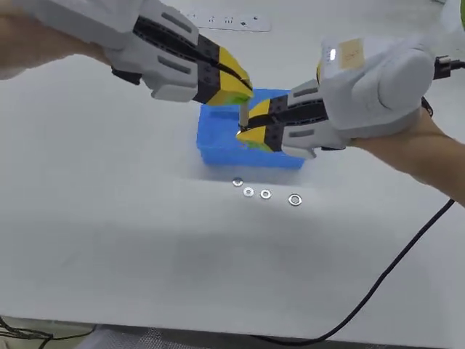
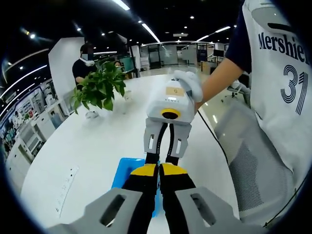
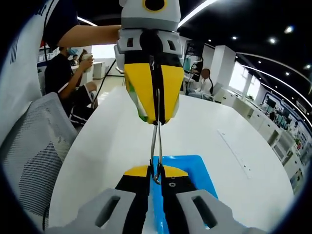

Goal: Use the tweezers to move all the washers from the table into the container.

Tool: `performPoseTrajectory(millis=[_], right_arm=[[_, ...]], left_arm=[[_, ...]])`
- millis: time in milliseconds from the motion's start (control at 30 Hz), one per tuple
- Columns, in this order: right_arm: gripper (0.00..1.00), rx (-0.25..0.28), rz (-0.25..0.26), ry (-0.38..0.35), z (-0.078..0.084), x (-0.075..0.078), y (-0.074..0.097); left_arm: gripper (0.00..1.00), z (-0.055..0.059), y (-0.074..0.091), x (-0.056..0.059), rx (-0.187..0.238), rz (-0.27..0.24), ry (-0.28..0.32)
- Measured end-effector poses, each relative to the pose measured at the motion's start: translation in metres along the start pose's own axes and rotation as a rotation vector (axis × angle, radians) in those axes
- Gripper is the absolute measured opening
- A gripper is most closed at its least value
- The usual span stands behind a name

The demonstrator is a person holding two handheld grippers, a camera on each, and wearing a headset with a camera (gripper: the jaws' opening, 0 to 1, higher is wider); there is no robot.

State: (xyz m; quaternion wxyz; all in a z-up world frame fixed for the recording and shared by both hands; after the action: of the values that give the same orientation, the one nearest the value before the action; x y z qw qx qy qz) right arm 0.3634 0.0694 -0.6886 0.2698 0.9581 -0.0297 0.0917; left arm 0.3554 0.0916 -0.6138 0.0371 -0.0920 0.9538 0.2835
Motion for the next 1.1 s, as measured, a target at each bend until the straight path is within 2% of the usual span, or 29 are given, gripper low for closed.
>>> performPoseTrajectory(millis=[133,400,433,533,600,667,833,1100], right_arm=[[0.09,-0.009,0.007,0.0,0.008,0.018,0.001],[0.09,-0.025,0.011,-0.019,0.025,0.031,-0.003],[0.09,-0.025,0.009,-0.024,0.031,0.036,-0.007],[0.09,-0.035,0.002,-0.023,0.036,0.038,-0.011],[0.09,-0.05,-0.009,-0.02,0.042,0.037,-0.014],[0.09,-0.052,-0.012,-0.025,0.045,0.038,-0.016],[0.09,-0.06,-0.013,-0.041,0.055,0.042,-0.018],[0.09,-0.073,-0.023,-0.066,0.074,0.048,-0.023]], left_arm=[[0.05,-0.002,-0.007,-0.012,0.008,0.006,-0.004],[0.05,0.006,-0.022,-0.028,0.023,0.016,-0.006],[0.05,0.007,-0.024,-0.029,0.023,0.018,-0.008],[0.05,0.014,-0.031,-0.031,0.006,0.05,-0.017],[0.05,0.018,-0.036,-0.033,-0.013,0.058,-0.032],[0.05,0.021,-0.039,-0.035,-0.013,0.064,-0.034],[0.05,0.029,-0.045,-0.041,-0.026,0.063,-0.052],[0.05,0.04,-0.059,-0.047,-0.029,0.071,-0.044]])
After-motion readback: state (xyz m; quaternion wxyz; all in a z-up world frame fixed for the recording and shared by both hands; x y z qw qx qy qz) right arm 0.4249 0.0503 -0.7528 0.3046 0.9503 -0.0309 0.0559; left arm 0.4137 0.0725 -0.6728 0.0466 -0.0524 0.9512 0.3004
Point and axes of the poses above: the centre of the closed fingertips' face, and the gripper's own axes: y roughly backward along the fingers, x roughly to its right, z roughly out of its underside, the point moved 3 cm from there along y, roughly backward along the fingers
